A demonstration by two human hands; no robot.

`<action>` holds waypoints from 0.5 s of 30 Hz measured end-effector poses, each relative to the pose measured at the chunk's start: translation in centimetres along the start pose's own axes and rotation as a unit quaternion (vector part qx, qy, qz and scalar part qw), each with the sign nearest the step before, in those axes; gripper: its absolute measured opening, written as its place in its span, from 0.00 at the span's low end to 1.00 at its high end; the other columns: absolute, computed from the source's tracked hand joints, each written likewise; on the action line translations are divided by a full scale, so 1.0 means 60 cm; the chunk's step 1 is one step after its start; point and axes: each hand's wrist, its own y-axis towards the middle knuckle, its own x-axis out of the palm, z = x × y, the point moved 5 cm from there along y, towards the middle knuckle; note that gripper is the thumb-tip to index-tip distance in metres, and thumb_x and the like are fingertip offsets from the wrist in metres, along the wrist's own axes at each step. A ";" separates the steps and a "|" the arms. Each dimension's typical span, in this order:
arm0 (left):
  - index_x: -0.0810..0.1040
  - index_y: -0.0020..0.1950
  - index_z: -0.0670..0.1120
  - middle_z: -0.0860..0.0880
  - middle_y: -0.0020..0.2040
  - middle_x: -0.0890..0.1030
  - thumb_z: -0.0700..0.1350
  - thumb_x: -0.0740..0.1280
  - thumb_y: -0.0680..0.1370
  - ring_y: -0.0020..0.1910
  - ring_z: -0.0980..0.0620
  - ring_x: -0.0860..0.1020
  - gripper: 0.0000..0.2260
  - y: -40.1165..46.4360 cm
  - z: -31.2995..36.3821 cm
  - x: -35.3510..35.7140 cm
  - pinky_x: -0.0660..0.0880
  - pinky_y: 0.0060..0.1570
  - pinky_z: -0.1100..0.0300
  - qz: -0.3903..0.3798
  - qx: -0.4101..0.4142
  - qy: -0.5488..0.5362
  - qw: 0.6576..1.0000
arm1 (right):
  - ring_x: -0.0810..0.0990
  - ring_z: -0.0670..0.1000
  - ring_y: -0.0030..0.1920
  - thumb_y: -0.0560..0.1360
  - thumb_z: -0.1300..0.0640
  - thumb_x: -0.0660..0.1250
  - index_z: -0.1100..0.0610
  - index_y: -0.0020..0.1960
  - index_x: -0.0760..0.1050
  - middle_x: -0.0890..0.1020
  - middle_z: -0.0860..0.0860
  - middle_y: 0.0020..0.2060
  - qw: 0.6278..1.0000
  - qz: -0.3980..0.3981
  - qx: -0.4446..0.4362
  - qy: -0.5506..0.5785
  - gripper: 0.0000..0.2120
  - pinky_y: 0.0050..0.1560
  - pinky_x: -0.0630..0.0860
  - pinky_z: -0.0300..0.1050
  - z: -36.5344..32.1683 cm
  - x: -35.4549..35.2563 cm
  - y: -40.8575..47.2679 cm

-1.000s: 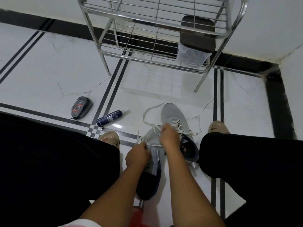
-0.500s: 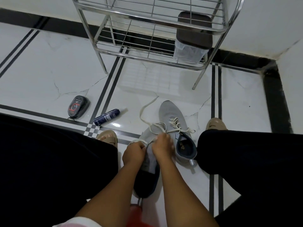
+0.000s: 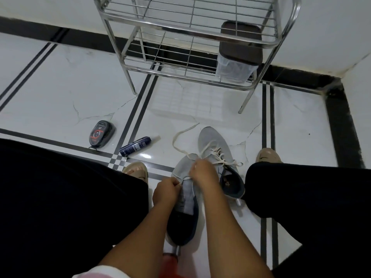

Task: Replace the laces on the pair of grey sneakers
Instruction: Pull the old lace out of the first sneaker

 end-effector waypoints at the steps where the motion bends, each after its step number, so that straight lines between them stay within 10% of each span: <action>1: 0.77 0.38 0.53 0.49 0.45 0.82 0.47 0.64 0.76 0.48 0.48 0.79 0.07 0.000 0.000 0.000 0.72 0.43 0.60 0.001 0.003 -0.001 1.000 | 0.79 0.59 0.52 0.76 0.59 0.61 0.60 0.54 0.77 0.77 0.58 0.55 0.998 -0.004 -0.017 -0.055 0.10 0.47 0.74 0.47 -0.001 0.026 -0.011; 8: 0.78 0.42 0.53 0.48 0.47 0.82 0.48 0.63 0.78 0.48 0.47 0.79 0.07 0.002 -0.001 0.006 0.72 0.43 0.60 0.010 0.005 0.013 1.000 | 0.77 0.60 0.55 0.79 0.59 0.59 0.58 0.57 0.72 0.72 0.56 0.58 0.992 0.003 -0.057 -0.116 0.09 0.48 0.73 0.50 0.007 0.069 -0.035; 15: 0.81 0.49 0.52 0.48 0.50 0.82 0.50 0.62 0.79 0.50 0.45 0.79 0.08 0.011 0.014 0.001 0.70 0.42 0.60 0.043 0.025 0.046 0.998 | 0.76 0.58 0.54 0.78 0.60 0.56 0.57 0.43 0.70 0.75 0.58 0.50 0.959 0.059 0.145 0.237 0.07 0.53 0.71 0.49 0.023 0.067 -0.030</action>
